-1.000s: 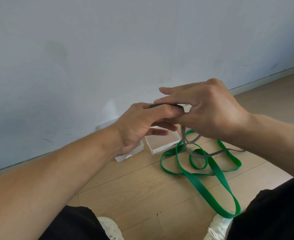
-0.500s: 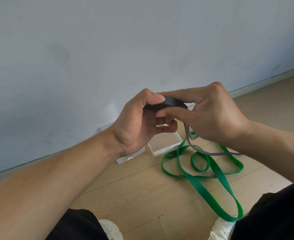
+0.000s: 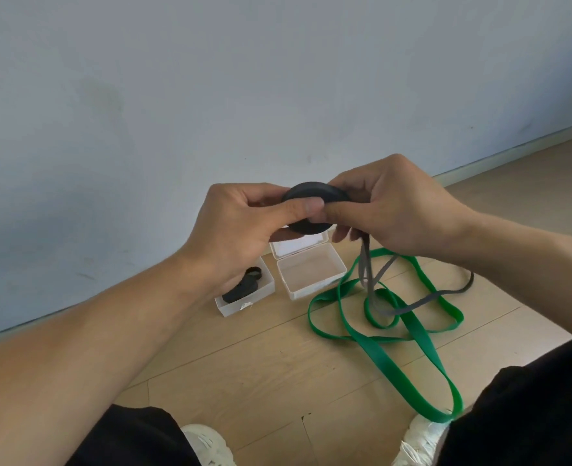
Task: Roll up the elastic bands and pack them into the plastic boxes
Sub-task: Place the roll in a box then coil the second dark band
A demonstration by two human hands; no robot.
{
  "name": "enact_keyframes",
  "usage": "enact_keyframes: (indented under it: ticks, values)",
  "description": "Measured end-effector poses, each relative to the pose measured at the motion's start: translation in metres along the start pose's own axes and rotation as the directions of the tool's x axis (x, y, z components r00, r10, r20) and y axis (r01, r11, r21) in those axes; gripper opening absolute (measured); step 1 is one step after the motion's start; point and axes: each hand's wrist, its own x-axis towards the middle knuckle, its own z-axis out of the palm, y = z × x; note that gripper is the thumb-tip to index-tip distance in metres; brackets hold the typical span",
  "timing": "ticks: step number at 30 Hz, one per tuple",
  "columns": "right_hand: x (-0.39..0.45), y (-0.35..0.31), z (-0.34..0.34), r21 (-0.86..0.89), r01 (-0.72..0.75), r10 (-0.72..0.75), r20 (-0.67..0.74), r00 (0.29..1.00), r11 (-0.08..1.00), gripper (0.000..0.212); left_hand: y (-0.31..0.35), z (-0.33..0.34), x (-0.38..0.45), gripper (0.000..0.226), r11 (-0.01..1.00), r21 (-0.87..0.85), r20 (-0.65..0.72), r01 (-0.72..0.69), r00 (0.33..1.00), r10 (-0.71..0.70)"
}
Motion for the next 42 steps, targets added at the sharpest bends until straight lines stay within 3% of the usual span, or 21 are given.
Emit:
enact_keyframes:
  ticks: [6, 15, 18, 22, 26, 29, 31, 34, 37, 39, 42]
  values:
    - [0.009, 0.006, -0.007, 0.172, -0.078, 0.085, -0.029, 0.996, 0.982, 0.038, 0.003, 0.001, 0.007, 0.039, 0.960, -0.221, -0.024, 0.173, 0.983, -0.182]
    - [0.006, 0.019, -0.023, 0.095, -0.124, 0.134, -0.106, 0.985, 0.988, 0.025, -0.012, -0.003, 0.006, 0.026, 0.955, 0.008, 0.034, 0.296, 0.954, -0.296]
    - [0.002, 0.022, -0.013, 0.193, -0.177, 0.189, -0.046, 0.981, 0.965, 0.025, -0.011, 0.000, 0.005, 0.031, 0.953, -0.091, 0.005, 0.290, 0.957, -0.291]
    - [-0.004, 0.020, 0.005, 0.374, -0.273, 0.276, 0.045, 0.960, 0.886, 0.026, -0.009, 0.009, 0.003, 0.021, 0.931, -0.230, -0.065, 0.282, 0.950, -0.304]
    - [-0.003, 0.016, 0.012, 0.526, -0.246, 0.270, 0.031, 0.962, 0.814, 0.025, -0.010, 0.015, 0.005, 0.024, 0.890, -0.380, -0.085, 0.251, 0.949, -0.304]
    - [-0.001, 0.016, 0.015, 0.519, -0.201, 0.248, -0.022, 0.968, 0.831, 0.027, -0.011, 0.017, 0.004, 0.028, 0.839, -0.472, -0.037, 0.269, 0.946, -0.324]
    - [-0.001, 0.016, 0.015, 0.453, -0.182, 0.239, -0.071, 0.969, 0.873, 0.023, -0.010, 0.014, 0.005, 0.023, 0.859, -0.413, 0.016, 0.301, 0.946, -0.324]
    - [0.001, 0.012, 0.008, 0.127, -0.163, 0.174, -0.076, 0.982, 0.978, 0.019, -0.009, 0.001, 0.010, 0.028, 0.975, 0.044, -0.016, 0.219, 0.976, -0.218]
    - [0.001, 0.005, 0.004, -0.061, -0.129, 0.129, -0.004, 0.992, 0.990, 0.020, -0.007, -0.003, 0.007, 0.024, 0.940, 0.333, 0.043, 0.073, 0.995, -0.093]
    - [0.000, 0.003, 0.002, -0.107, -0.111, 0.113, 0.017, 0.993, 0.988, 0.022, -0.007, 0.000, 0.004, 0.019, 0.942, 0.333, 0.093, 0.038, 0.993, -0.072]
    - [-0.002, 0.003, 0.001, -0.034, -0.100, 0.100, -0.007, 0.995, 0.994, 0.023, -0.010, 0.002, 0.006, 0.018, 0.981, 0.176, 0.050, 0.080, 0.995, -0.090]
